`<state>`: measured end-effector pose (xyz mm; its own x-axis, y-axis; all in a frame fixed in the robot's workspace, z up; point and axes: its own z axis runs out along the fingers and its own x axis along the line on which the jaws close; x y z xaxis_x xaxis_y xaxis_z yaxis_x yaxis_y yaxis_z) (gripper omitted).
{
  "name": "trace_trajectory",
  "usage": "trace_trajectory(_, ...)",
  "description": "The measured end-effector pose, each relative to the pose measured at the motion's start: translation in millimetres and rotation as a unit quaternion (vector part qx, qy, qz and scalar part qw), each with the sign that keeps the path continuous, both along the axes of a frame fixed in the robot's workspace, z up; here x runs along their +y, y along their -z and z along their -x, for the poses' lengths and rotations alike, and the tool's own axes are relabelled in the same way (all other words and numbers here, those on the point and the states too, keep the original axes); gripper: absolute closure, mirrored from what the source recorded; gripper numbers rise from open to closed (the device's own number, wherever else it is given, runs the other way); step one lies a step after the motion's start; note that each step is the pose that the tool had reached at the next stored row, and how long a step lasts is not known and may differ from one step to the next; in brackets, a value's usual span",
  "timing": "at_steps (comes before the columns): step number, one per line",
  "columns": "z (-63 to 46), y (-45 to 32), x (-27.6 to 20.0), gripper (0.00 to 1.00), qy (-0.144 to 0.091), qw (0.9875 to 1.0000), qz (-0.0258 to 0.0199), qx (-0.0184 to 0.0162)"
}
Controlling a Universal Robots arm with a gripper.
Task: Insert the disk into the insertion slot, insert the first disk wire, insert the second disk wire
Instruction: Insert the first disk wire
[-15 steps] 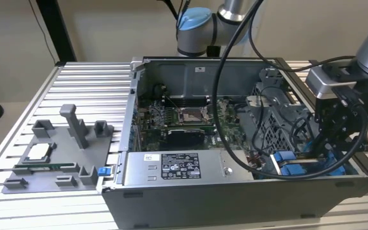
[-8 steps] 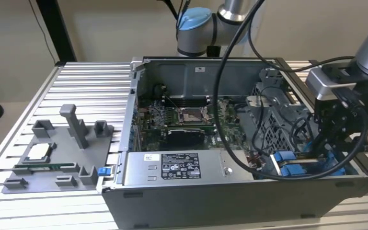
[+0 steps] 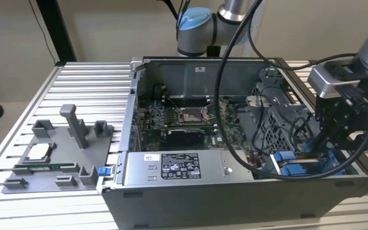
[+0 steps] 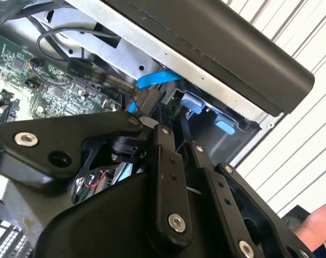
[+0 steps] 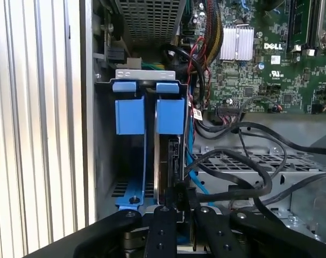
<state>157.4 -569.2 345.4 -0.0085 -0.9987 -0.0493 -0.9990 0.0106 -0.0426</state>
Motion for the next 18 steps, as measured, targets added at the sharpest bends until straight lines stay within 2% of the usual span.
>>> trace_trajectory(2, 0.0, -2.8, -0.1, 1.0, 0.0, 1.0, -0.0002, 0.0)
trace_trajectory(11, 0.0, -3.0, -0.2, 1.0, 0.0, 1.0, -0.0001, 0.0)
trace_trajectory(15, 0.0, -1.8, -0.2, 1.0, 0.0, 1.0, -0.0007, -0.0002)
trace_trajectory(18, 0.0, 0.9, -0.3, 1.0, 0.0, 1.0, -0.0031, -0.0009)
